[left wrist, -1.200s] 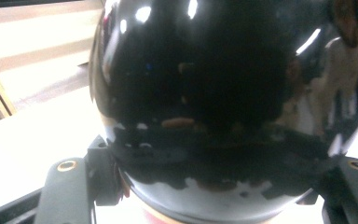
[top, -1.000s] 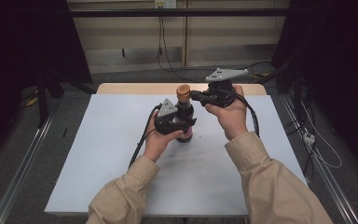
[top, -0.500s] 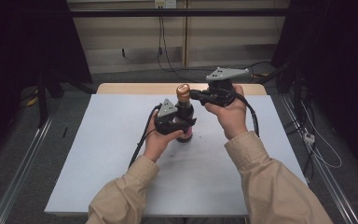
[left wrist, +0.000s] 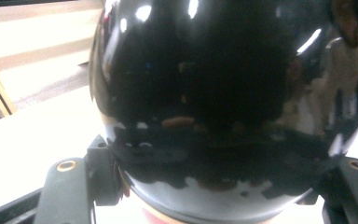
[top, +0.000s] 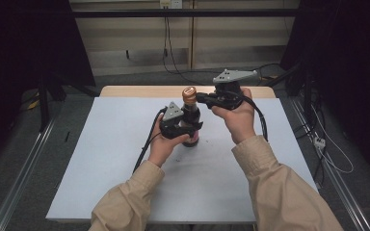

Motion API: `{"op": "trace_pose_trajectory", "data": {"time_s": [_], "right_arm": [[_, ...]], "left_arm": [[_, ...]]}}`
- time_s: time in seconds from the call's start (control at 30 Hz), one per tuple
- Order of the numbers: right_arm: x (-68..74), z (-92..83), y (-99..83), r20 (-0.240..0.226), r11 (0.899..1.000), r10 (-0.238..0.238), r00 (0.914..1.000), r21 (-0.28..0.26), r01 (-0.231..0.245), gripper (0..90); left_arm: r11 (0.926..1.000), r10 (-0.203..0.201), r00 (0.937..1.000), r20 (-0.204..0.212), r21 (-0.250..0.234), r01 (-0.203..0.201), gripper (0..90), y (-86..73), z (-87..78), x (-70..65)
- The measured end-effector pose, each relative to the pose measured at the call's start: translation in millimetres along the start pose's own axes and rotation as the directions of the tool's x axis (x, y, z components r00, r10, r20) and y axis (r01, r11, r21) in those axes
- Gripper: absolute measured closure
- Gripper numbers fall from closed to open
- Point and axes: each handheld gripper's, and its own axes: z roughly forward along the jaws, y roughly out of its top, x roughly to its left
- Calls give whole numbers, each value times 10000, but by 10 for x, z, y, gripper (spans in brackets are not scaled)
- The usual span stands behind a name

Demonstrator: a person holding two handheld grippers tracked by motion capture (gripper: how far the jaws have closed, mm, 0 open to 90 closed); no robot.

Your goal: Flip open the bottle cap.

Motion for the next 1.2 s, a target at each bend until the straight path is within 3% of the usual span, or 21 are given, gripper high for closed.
{"op": "trace_pose_trajectory", "data": {"time_s": [1.2], "right_arm": [[6, 11, 62, -127, 10000, 72, 9999, -21, -73, 900]], "left_arm": [[10000, -63, 10000, -73, 3, 63, 305, -2, 2, 5]]}}
